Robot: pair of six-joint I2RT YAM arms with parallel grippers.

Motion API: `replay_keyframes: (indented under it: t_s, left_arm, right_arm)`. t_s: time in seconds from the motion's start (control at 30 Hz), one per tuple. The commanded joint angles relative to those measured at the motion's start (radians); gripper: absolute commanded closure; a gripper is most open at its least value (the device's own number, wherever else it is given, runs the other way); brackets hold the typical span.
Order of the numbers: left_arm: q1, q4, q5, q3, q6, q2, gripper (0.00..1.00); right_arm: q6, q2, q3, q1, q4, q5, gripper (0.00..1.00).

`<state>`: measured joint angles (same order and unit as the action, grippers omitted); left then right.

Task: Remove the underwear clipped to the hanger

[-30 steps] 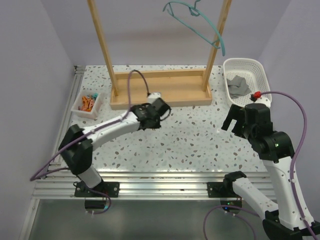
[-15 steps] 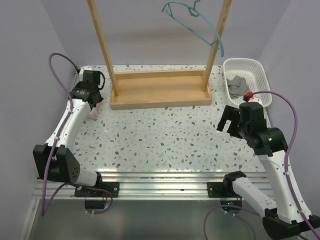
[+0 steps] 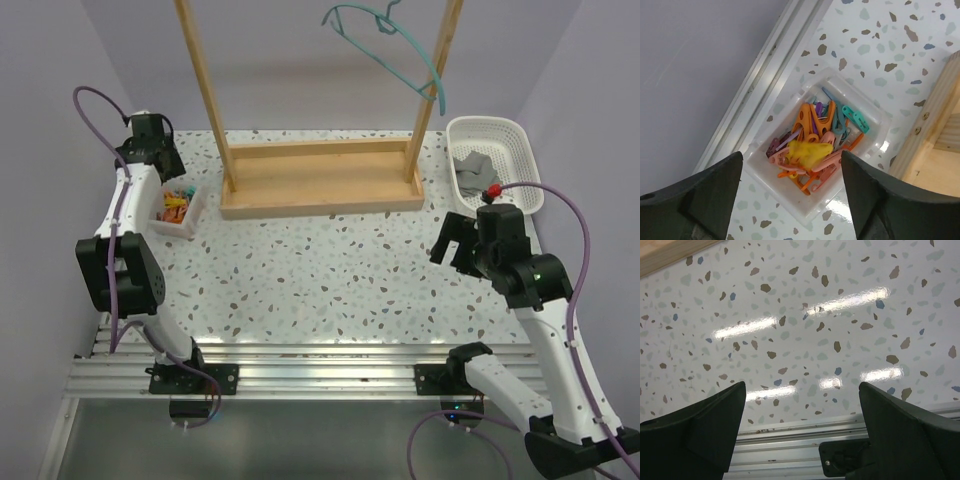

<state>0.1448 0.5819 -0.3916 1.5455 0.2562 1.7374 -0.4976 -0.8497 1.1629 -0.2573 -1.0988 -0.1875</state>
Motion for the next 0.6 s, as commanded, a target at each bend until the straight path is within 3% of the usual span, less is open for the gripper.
replay_keyframes:
  t_s: [0.0,0.07,0.23,0.57]
  left_arm:
    - [0.015,-0.07,0.039,0.09,-0.023,0.002,0.15]
    - [0.013,-0.067,0.042,0.102,-0.021,0.001,0.02]
    - [0.015,-0.001,0.1,0.097,0.04,-0.07,0.0]
    - [-0.069,-0.1,0.66,-0.235,0.138,-0.542,0.0]
  right_arm:
    - [0.004,0.005,-0.006,-0.002,0.028,0.019,0.02]
    - [0.007,0.006,-0.011,-0.003,0.034,0.017,0.01]
    - [0.039,0.008,-0.017,-0.003,0.062,0.034,0.01]
    - [0.103,-0.023,0.06,-0.011,0.16,0.193,0.01]
